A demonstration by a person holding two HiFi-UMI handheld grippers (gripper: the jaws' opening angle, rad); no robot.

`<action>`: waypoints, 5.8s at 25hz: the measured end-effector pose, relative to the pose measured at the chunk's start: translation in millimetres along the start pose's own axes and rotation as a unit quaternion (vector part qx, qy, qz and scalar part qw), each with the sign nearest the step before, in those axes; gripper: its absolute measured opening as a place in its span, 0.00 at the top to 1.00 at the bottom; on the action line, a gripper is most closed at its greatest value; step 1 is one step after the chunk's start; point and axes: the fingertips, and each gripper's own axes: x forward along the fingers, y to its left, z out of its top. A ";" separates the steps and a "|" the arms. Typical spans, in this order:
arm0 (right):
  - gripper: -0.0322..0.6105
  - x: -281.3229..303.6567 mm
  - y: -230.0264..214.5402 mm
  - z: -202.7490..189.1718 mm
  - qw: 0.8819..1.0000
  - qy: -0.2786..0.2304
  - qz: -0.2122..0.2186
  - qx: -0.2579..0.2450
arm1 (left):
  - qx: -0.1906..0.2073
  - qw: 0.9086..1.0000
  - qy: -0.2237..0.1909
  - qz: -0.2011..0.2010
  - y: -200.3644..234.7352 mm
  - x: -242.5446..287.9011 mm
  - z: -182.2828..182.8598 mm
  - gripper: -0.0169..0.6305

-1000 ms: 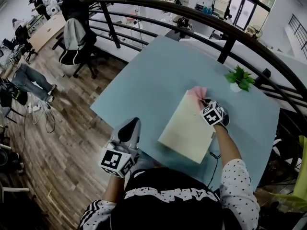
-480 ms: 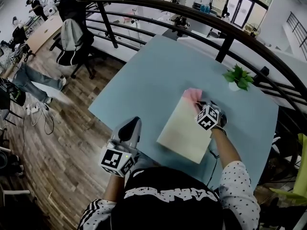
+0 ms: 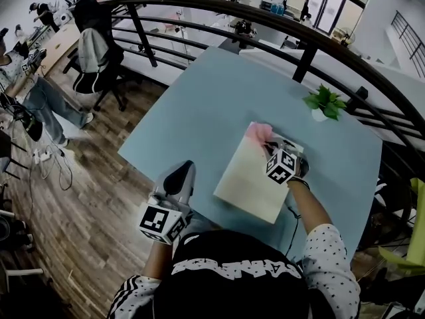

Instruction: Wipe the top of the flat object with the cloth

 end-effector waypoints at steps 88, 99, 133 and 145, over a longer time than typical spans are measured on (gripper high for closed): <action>0.92 -101.4 56.3 11.7 0.979 -0.152 0.043 0.131 | -0.011 0.999 0.013 -0.043 -59.7 10.6 -10.2 0.97; 0.92 -60.3 -48.5 -58.8 0.984 -0.054 -0.058 0.161 | -0.004 1.000 0.011 -0.010 -31.2 -0.9 -11.1 0.97; 0.93 -33.0 -8.0 -72.7 0.989 -0.006 -0.032 0.145 | -0.006 1.000 0.017 -0.012 -21.4 10.4 -10.7 0.97; 0.93 -51.5 27.9 -64.5 0.993 -0.023 -0.014 0.118 | -0.004 0.999 0.022 -0.047 -46.6 21.6 -15.2 0.97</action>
